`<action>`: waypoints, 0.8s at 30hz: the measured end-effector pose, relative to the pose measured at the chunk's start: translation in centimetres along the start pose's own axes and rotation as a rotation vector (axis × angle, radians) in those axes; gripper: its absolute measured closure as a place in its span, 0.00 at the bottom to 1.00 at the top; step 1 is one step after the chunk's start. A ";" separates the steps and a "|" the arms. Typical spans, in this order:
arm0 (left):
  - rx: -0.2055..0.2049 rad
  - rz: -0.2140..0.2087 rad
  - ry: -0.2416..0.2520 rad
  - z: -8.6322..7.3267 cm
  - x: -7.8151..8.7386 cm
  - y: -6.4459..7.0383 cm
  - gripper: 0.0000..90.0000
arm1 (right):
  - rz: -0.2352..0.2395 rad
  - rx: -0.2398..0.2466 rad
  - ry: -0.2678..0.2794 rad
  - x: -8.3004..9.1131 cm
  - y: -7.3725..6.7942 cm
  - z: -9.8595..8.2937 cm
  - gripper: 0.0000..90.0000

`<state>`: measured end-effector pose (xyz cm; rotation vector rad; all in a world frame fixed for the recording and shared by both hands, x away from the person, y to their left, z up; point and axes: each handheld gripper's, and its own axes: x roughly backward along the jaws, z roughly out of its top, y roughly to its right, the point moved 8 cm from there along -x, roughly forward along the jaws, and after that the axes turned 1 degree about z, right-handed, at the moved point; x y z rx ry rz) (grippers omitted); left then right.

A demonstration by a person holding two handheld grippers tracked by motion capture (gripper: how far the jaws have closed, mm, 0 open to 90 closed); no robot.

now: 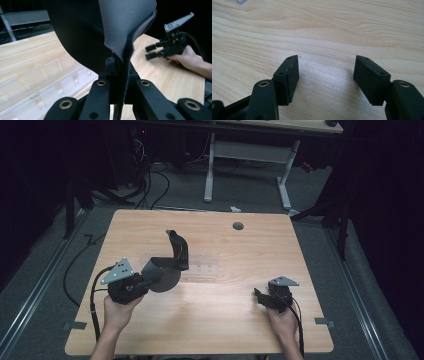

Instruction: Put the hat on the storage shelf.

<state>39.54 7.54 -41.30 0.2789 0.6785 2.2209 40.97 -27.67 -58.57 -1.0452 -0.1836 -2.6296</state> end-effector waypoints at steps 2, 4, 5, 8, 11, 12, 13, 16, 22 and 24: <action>-0.001 0.006 0.009 0.4 -0.1 -0.2 0.96 | 0.000 0.000 0.000 0.0 0.0 0.0 0.41; -0.003 0.014 0.016 0.8 -0.3 -0.4 0.96 | 0.001 0.003 0.000 0.0 0.0 0.0 0.41; -0.004 0.018 0.021 0.9 -0.5 -0.5 0.96 | 0.001 0.003 0.000 0.0 0.0 0.0 0.41; -0.014 0.032 0.027 1.3 -1.0 -0.8 0.96 | 0.003 0.003 -0.001 0.0 0.0 0.0 0.41; -0.024 0.035 0.027 1.5 -1.3 -1.0 0.96 | 0.003 0.003 -0.002 0.0 -0.1 0.0 0.40; -0.027 0.037 0.028 1.6 -1.4 -1.1 0.96 | 0.003 0.003 -0.002 0.0 -0.1 0.0 0.40; -0.031 0.041 0.031 1.7 -1.5 -1.2 0.96 | 0.003 0.003 -0.001 0.0 -0.1 0.0 0.40; -0.040 0.056 0.046 2.2 -1.6 -1.8 0.96 | 0.002 0.002 -0.001 0.0 -0.1 0.0 0.40; -0.055 0.102 0.094 3.3 -1.6 -3.7 0.96 | 0.002 0.000 -0.002 0.0 -0.1 0.0 0.40; -0.056 0.119 0.107 3.7 -1.6 -4.4 0.96 | 0.002 -0.001 -0.002 0.0 -0.1 0.0 0.40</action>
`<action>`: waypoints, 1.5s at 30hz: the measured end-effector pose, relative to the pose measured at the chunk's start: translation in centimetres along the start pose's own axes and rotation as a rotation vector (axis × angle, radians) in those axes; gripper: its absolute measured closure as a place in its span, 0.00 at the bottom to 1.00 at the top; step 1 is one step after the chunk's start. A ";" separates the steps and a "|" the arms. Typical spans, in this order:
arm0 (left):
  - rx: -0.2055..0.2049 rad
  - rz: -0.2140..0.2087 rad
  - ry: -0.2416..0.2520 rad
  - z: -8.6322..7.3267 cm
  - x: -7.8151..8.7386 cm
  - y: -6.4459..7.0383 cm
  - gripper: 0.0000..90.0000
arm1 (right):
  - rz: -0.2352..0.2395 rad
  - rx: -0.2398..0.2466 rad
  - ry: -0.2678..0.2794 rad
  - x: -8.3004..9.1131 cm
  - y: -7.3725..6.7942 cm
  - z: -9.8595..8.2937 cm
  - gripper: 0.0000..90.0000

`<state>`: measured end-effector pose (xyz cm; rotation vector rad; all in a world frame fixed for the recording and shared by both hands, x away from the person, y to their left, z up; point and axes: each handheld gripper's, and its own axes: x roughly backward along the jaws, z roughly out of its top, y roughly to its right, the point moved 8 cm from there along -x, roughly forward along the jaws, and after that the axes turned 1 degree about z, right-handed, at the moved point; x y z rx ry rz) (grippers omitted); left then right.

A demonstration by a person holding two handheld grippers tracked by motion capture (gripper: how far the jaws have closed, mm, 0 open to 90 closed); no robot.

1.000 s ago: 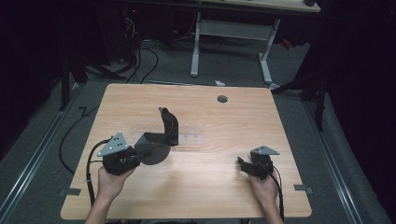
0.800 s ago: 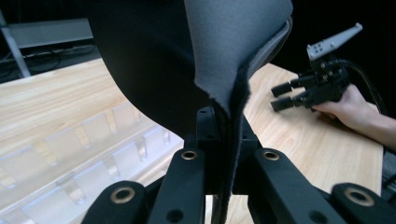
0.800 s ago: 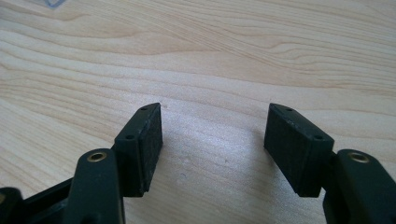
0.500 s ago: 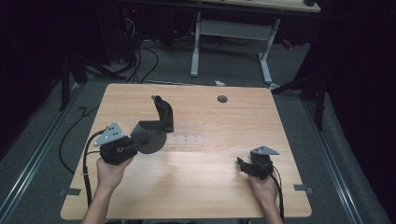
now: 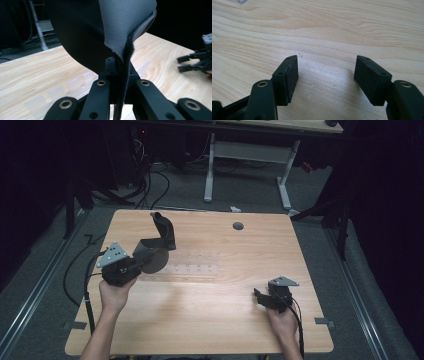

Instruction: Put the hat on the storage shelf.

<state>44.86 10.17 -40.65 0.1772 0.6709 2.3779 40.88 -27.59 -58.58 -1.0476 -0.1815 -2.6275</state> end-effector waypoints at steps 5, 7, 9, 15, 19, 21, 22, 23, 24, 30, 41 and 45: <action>-0.006 0.024 0.015 0.5 -0.2 -1.4 0.96 | 0.000 0.000 0.000 0.0 0.0 0.0 0.40; -0.012 0.032 0.024 0.7 -0.2 -1.8 0.96 | 0.000 0.001 0.000 0.0 0.0 0.0 0.40; -0.017 0.042 0.037 0.9 -0.2 -2.2 0.96 | 0.004 -0.001 0.001 0.0 0.0 0.0 0.40; -0.025 0.073 0.061 1.5 -0.2 -3.7 0.96 | 0.004 -0.001 0.000 0.0 0.0 0.0 0.40; -0.041 0.094 0.062 1.6 -0.2 -4.5 0.96 | 0.004 -0.002 0.000 0.0 0.0 0.0 0.40; -0.046 0.109 0.061 1.6 -0.2 -5.0 0.96 | 0.004 -0.001 0.000 0.0 0.0 0.0 0.40; -0.044 0.115 0.066 1.6 -0.2 -5.2 0.96 | 0.008 -0.003 0.002 0.1 0.0 0.0 0.40; -0.044 0.121 0.067 1.7 -0.2 -5.4 0.96 | 0.011 -0.008 0.004 0.1 0.0 0.0 0.40; -0.041 0.125 0.069 1.7 -0.2 -5.6 0.96 | 0.014 -0.011 0.006 0.1 0.1 0.0 0.40; -0.054 0.154 0.072 1.4 -0.2 -6.4 0.96 | 0.010 -0.006 0.004 0.1 0.0 0.0 0.40; -0.105 0.197 0.055 0.5 -0.7 -7.2 0.96 | 0.005 0.002 0.002 0.1 0.0 -0.1 0.40; -0.092 0.207 0.075 0.5 -0.6 -7.4 0.96 | 0.002 0.004 0.002 0.1 0.0 -0.1 0.40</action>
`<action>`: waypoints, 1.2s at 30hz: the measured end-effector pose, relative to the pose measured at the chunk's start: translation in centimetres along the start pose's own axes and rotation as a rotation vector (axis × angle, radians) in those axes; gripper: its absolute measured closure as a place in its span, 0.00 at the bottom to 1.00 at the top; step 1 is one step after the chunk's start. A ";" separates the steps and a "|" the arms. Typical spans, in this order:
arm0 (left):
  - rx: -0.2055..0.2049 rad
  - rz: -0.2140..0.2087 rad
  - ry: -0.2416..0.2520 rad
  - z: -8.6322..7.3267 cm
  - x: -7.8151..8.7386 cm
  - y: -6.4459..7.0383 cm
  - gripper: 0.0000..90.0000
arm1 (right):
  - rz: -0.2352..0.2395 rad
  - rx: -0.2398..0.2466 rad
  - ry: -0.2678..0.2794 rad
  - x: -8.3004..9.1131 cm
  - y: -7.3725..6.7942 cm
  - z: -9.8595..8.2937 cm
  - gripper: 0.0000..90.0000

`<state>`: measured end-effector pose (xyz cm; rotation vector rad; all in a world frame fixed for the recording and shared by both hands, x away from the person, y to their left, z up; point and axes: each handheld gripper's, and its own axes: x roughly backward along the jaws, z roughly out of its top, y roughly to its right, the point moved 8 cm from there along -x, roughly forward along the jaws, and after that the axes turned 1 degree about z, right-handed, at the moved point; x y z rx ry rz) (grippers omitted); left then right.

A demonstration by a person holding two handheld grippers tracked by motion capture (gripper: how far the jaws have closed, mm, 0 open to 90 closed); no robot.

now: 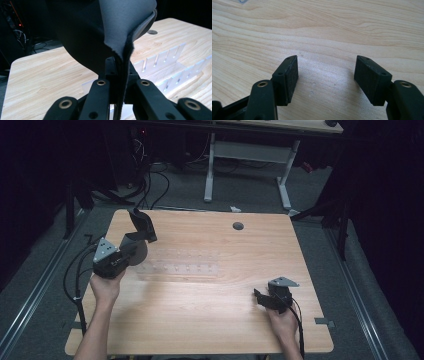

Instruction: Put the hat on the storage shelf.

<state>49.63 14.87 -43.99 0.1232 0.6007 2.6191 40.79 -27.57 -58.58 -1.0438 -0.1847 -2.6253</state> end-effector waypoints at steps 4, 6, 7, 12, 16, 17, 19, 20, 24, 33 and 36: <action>0.003 0.010 0.004 0.1 0.1 -0.3 0.96 | 0.000 0.000 0.000 0.0 0.0 0.0 0.40; 0.002 0.016 0.004 0.0 0.1 -0.3 0.96 | 0.000 0.000 0.000 0.0 0.0 0.0 0.40; 0.003 0.016 0.001 0.0 0.1 -0.4 0.96 | 0.000 0.000 0.000 0.0 0.0 0.0 0.40; 0.014 0.017 -0.005 -0.5 -0.2 -0.4 0.96 | 0.000 0.000 0.000 0.0 0.0 0.0 0.40; 0.004 0.031 -0.023 -1.3 -0.5 -0.6 0.96 | -0.001 0.000 0.000 0.0 0.0 0.0 0.40; 0.000 0.033 -0.028 -1.5 -0.6 -0.5 0.96 | -0.002 -0.001 0.000 0.0 0.0 0.0 0.40; -0.005 0.029 -0.030 -1.7 -0.7 -0.4 0.96 | -0.001 -0.001 0.000 0.0 0.0 0.0 0.40; -0.003 0.025 -0.028 -1.8 -0.7 -0.3 0.96 | -0.001 0.000 0.000 0.0 0.0 0.0 0.40; 0.019 0.034 -0.034 -2.5 -0.7 -0.7 0.96 | -0.001 -0.001 -0.001 0.0 0.0 0.0 0.40; 0.050 0.037 -0.039 -3.4 -0.1 -1.2 0.95 | -0.001 0.001 -0.001 0.0 0.0 0.0 0.40; 0.066 0.045 -0.042 -3.5 0.0 -1.5 0.94 | 0.000 0.000 -0.001 0.0 0.0 0.0 0.40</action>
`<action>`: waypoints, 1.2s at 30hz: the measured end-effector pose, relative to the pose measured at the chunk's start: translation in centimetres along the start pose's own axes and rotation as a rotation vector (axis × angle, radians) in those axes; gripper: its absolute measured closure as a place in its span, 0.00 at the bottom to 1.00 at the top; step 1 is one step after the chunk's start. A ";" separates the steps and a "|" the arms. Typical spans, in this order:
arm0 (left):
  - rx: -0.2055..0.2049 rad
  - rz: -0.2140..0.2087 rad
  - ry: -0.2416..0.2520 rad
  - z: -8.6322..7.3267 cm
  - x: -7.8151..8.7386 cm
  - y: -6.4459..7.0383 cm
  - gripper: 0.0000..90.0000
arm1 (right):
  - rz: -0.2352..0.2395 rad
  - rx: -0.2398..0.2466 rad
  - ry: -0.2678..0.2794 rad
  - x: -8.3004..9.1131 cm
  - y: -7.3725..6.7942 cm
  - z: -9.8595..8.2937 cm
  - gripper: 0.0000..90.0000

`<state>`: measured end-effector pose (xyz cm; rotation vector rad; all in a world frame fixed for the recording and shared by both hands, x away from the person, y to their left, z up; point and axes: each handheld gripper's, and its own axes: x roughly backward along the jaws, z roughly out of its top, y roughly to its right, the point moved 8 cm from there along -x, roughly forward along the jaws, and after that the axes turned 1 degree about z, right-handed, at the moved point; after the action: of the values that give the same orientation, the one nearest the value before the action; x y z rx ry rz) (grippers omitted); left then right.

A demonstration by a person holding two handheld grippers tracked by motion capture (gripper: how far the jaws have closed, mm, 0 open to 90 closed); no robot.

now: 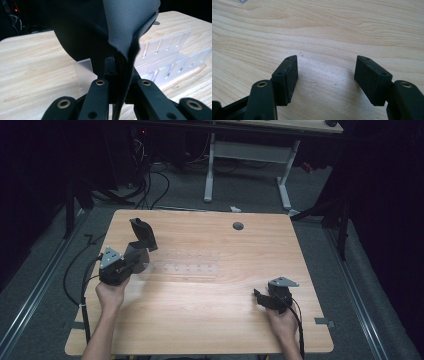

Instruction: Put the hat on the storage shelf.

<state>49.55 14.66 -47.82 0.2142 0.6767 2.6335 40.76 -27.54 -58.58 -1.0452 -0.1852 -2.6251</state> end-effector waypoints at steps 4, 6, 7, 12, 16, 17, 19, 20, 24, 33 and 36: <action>0.005 0.015 -0.016 -0.4 0.1 -0.4 0.94 | 0.000 0.000 0.000 0.0 0.0 0.0 0.40; 0.024 0.022 -0.019 -0.4 0.2 -0.6 0.93 | 0.000 0.000 0.000 0.0 0.0 0.0 0.40; 0.031 0.026 -0.023 -0.5 0.3 -0.7 0.92 | -0.001 0.001 0.000 0.0 0.0 0.0 0.40; 0.044 0.053 -0.036 -0.4 0.5 -1.2 0.81 | 0.000 0.001 0.000 0.0 0.0 0.0 0.40; 0.065 0.081 -0.033 -0.2 0.9 -1.7 0.63 | 0.000 0.000 0.000 0.0 0.0 0.0 0.40; 0.079 0.085 -0.048 -0.3 1.1 -1.7 0.60 | 0.000 0.001 0.000 0.0 0.0 0.0 0.40; 0.083 0.089 -0.055 -0.5 1.3 -1.8 0.57 | 0.000 0.001 0.000 0.0 0.0 0.0 0.40; 0.084 0.095 -0.058 -0.6 1.5 -1.8 0.55 | 0.000 0.001 0.000 0.0 0.0 0.0 0.40; 0.103 0.107 -0.066 -1.0 2.2 -2.0 0.51 | 0.000 0.001 0.000 0.0 0.0 0.0 0.40; 0.074 0.112 -0.092 -2.5 3.8 -1.3 0.48 | 0.000 0.000 0.000 0.0 0.0 0.0 0.40; 0.067 0.103 -0.100 -3.0 4.1 -0.9 0.48 | 0.000 0.001 0.000 0.0 0.0 0.0 0.40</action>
<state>45.40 15.89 -50.69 0.4075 0.7394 2.6783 40.76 -27.54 -58.59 -1.0448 -0.1861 -2.6252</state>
